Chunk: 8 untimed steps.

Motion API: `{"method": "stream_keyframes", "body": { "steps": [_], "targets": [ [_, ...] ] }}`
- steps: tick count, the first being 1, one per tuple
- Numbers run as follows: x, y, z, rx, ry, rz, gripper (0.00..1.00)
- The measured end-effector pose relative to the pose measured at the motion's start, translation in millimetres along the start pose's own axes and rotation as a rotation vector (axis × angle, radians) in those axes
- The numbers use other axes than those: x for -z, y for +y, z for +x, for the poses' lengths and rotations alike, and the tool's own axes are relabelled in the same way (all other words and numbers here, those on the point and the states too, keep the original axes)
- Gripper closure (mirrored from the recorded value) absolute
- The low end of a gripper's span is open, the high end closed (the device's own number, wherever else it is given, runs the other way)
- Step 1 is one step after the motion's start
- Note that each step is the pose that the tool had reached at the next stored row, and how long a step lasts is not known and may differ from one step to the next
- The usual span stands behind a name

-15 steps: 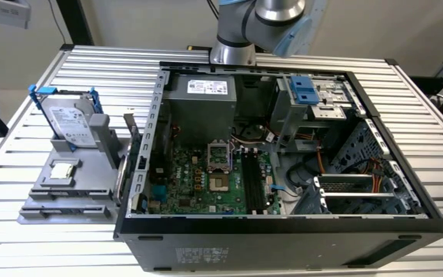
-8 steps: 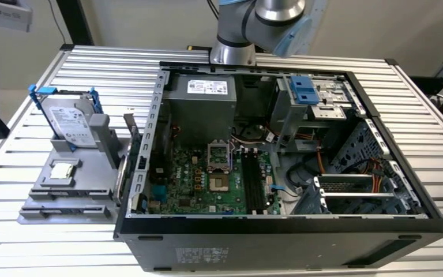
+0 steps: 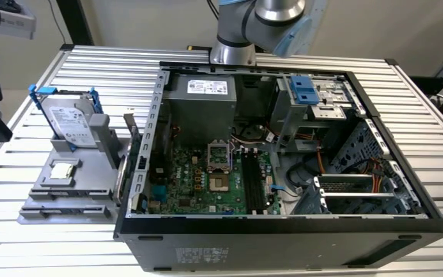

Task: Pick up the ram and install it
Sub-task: 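Pick up the ram and move it above insertion slot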

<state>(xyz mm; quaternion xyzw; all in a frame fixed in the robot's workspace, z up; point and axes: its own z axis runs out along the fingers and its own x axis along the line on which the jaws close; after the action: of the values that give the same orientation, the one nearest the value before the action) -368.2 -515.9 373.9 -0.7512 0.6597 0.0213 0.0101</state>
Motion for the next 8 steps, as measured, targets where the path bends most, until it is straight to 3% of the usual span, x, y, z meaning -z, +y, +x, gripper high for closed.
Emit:
{"method": "stream_keyframes", "body": {
  "steps": [8],
  "targets": [
    [-5.8, -0.1, 0.3, -0.026, 0.0008, 0.0093, 1.0]
  ]
}}
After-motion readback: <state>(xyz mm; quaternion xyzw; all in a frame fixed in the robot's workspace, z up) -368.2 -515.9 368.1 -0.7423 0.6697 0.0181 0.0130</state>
